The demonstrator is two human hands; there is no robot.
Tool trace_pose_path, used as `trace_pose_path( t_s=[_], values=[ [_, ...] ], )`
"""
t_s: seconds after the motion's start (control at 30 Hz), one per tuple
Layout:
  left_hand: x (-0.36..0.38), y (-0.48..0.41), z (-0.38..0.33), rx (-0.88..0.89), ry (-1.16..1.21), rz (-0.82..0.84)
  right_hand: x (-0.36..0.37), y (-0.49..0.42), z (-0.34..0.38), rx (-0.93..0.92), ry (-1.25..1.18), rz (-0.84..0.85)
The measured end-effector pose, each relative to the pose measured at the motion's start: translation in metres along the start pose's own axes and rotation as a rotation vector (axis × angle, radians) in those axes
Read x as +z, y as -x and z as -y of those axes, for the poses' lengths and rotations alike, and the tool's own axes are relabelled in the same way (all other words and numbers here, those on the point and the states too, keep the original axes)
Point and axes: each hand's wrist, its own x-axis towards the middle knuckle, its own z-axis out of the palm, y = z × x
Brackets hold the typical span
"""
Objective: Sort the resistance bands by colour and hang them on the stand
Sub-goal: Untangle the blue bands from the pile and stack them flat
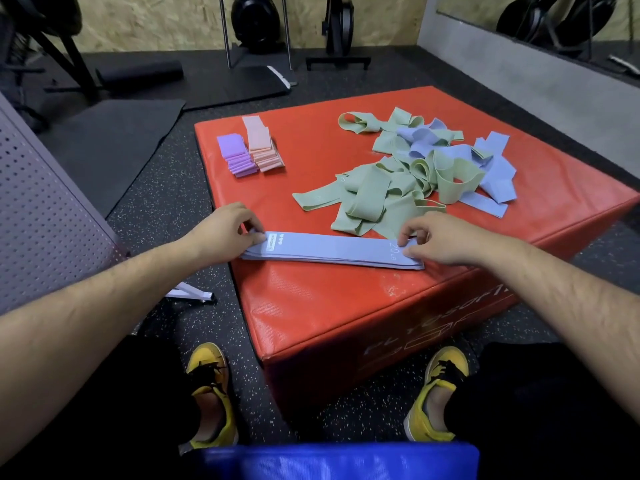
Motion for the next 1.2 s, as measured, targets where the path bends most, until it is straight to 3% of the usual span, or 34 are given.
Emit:
trace_pose_path(
  t_s=[0.23, 0.53, 0.73, 0.87, 1.2],
  values=[
    [-0.003, -0.014, -0.016, 0.077, -0.046, -0.051, -0.016, -0.001, 0.01, -0.018, -0.028, -0.056],
    [0.03, -0.08, -0.116, 0.304, 0.002, -0.091, -0.036, -0.005, 0.025, -0.025, -0.148, -0.174],
    [0.065, -0.133, -0.199, 0.435, -0.003, -0.085, -0.063, 0.0, -0.029, 0.078, -0.113, -0.229],
    [0.088, -0.162, -0.254, 0.493, -0.035, -0.096, -0.074, 0.0, -0.098, 0.238, 0.011, -0.14],
    [0.137, -0.206, -0.304, 0.422, -0.176, 0.104, -0.058, -0.026, -0.175, 0.418, -0.026, -0.084]
  ],
)
